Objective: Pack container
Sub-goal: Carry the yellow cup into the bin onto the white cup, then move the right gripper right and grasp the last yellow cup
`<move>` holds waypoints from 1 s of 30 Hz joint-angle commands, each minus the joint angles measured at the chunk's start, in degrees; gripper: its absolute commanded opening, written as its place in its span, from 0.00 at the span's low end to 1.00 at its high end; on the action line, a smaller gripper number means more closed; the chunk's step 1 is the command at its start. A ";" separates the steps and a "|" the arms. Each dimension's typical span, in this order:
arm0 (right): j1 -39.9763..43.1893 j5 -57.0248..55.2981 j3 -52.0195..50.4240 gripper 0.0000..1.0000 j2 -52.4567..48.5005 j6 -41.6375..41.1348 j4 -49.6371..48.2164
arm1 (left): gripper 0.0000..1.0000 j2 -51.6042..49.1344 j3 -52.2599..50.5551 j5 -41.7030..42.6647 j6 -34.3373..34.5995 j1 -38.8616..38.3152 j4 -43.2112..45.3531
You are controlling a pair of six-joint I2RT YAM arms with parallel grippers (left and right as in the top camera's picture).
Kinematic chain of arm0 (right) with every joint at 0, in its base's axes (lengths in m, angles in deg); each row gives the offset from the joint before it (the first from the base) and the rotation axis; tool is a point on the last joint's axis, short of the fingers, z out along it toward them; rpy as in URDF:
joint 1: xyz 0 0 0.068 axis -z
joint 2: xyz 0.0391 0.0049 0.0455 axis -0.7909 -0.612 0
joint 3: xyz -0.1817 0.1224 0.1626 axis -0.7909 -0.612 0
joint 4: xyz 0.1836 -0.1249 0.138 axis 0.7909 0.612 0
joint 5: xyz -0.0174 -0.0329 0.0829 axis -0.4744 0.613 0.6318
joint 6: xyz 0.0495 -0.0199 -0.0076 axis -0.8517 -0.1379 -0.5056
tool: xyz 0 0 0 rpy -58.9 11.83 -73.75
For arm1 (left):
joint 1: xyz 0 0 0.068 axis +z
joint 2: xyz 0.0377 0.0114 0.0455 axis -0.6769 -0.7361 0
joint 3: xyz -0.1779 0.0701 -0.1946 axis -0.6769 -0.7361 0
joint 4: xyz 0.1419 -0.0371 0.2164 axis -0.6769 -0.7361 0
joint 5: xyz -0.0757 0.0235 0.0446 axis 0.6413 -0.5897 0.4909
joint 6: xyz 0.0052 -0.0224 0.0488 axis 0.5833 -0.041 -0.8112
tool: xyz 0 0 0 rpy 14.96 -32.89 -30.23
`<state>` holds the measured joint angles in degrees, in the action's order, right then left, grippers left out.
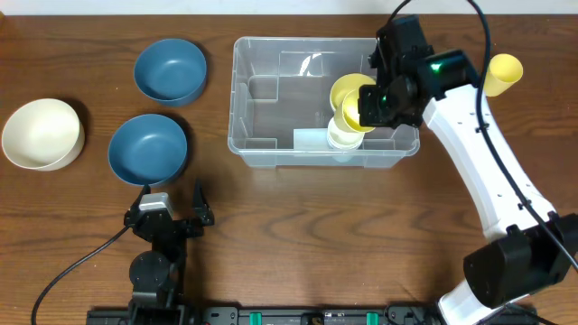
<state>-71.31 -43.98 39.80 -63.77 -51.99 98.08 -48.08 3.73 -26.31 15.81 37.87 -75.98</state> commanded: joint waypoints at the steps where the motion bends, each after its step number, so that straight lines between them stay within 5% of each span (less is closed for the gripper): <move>1: -0.52 0.15 -3.08 0.01 0.26 -0.59 -2.27 | 0.98 0.26 -1.31 -1.11 -0.11 -0.22 -1.88; 4: -0.52 0.31 -5.03 0.05 0.22 -0.57 -4.59 | 0.98 0.26 -1.31 -1.11 -0.11 -0.22 -1.88; 5: -0.52 0.31 -5.31 0.18 0.20 -0.57 -5.05 | 0.98 0.26 -1.31 -1.11 -0.11 -0.22 -1.88; 7: -0.52 0.39 -5.40 0.67 0.20 -0.13 -5.81 | 0.98 0.26 -1.31 -1.11 -0.11 -0.22 -1.88; 9: -0.50 2.03 -5.18 0.84 0.20 1.90 -7.15 | 0.98 0.26 -1.31 -1.11 -0.11 -0.22 -1.88; 19: 2.29 2.60 8.96 0.86 0.96 2.40 -3.61 | 0.98 0.26 -1.31 -1.11 -0.11 -0.22 -1.88; 30: 26.08 -8.31 12.50 0.84 -0.44 -6.62 -6.75 | 0.98 0.26 -1.31 -1.11 -0.11 -0.22 -1.88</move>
<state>-49.81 -47.42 52.50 -63.64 -54.75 92.38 -48.08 3.73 -26.31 15.81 37.87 -75.98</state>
